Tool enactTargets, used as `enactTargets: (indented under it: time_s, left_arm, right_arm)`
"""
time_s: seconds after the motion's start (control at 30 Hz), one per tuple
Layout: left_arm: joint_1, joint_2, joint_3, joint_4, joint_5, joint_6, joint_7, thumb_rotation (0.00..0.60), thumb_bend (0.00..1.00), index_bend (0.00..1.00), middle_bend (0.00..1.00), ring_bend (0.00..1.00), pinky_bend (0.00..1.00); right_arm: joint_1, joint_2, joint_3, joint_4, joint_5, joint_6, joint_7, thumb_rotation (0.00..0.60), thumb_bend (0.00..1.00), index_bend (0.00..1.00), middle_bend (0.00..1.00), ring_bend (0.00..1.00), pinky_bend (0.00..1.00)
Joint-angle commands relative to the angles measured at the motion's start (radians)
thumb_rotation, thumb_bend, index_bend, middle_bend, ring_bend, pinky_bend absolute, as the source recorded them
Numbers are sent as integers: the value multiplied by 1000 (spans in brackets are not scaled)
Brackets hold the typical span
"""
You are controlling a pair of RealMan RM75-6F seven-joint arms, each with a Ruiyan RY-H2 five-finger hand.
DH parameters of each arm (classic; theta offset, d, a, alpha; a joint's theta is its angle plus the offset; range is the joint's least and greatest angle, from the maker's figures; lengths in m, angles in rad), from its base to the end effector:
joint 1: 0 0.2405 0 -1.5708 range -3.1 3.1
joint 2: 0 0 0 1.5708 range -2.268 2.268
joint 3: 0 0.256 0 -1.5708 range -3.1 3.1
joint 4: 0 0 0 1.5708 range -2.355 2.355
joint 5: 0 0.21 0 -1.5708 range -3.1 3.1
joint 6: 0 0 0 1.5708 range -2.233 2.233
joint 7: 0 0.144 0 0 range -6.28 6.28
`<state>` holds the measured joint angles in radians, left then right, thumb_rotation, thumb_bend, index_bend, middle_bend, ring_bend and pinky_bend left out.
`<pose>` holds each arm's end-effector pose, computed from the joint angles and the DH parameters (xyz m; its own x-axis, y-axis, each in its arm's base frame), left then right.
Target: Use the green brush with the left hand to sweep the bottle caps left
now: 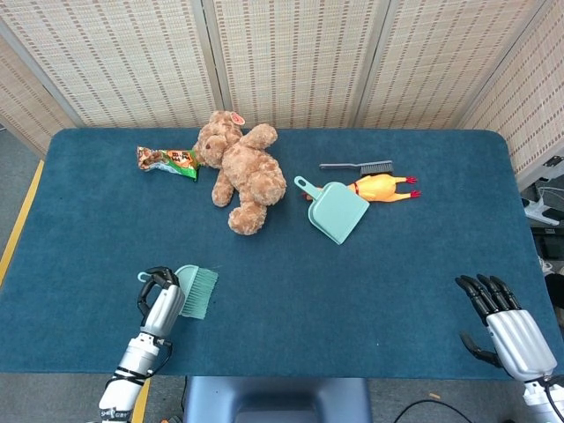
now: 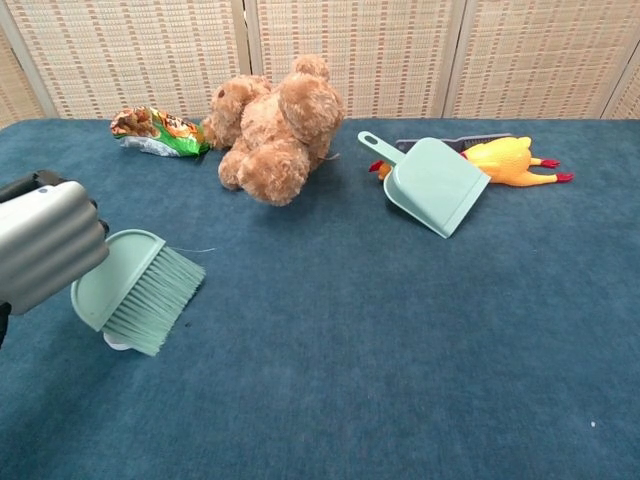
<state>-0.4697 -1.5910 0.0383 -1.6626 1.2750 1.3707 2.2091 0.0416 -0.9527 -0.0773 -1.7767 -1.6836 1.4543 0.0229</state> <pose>-0.1839 0.2343 -0.0114 0.8155 -0.3003 -0.4948 -0.5476 -0.1235 -0.8276 -0.2853 -0.1368 0.1662 0.3897 -0.1765 0.9039 -0.9195 -0.1305 0.3709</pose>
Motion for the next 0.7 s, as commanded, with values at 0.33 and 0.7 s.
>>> enactTargets:
  time_s: [0.33, 0.7]
  left_arm:
    - [-12, 21, 10, 37, -34, 24, 31, 600, 539, 860, 988, 791, 853]
    - [-29, 25, -2, 133, -86, 22, 0, 600, 538, 860, 988, 793, 854]
  right_arm:
    - [-3, 5, 0, -4, 2, 3, 0, 600, 259, 0, 62, 0, 0]
    - [-8, 11, 0, -10, 1, 11, 1, 600, 260, 0, 62, 0, 0]
